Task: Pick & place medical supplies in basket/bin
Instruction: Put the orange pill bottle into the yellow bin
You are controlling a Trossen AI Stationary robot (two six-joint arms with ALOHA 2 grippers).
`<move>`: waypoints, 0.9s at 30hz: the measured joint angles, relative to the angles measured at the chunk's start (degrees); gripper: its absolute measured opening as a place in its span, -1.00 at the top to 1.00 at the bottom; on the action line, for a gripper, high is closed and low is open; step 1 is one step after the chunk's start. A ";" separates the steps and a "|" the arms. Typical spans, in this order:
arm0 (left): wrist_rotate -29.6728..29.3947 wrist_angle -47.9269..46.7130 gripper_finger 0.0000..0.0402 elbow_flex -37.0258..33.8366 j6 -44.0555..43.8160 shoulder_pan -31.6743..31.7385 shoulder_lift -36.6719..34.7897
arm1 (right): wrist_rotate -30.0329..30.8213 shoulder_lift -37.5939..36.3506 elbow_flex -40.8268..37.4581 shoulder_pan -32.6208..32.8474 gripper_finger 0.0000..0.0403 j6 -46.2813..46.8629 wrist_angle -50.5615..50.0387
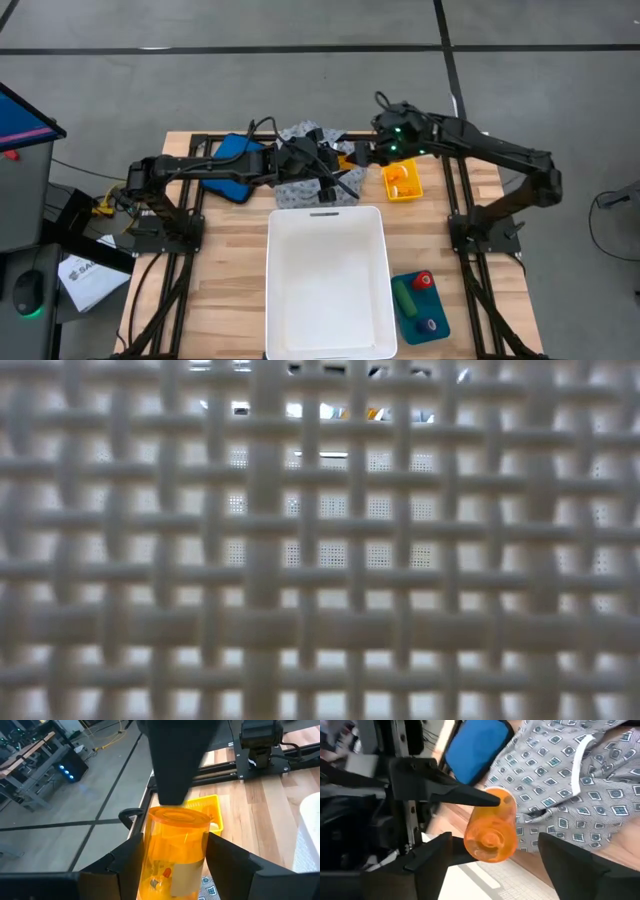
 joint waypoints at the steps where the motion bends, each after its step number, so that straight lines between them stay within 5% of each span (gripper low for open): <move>1: 0.00 0.00 0.05 0.00 -0.02 0.00 0.00 | 0.13 1.02 1.27 0.06 -0.46 -0.48 -1.15; 12: 0.02 0.00 0.05 -0.02 -0.48 0.00 0.00 | 1.07 5.01 5.50 -0.01 -0.68 -3.51 -3.79; 27: 1.44 0.04 0.05 -0.04 -1.36 0.00 0.00 | 1.15 5.46 5.45 0.01 -0.44 -4.69 -4.62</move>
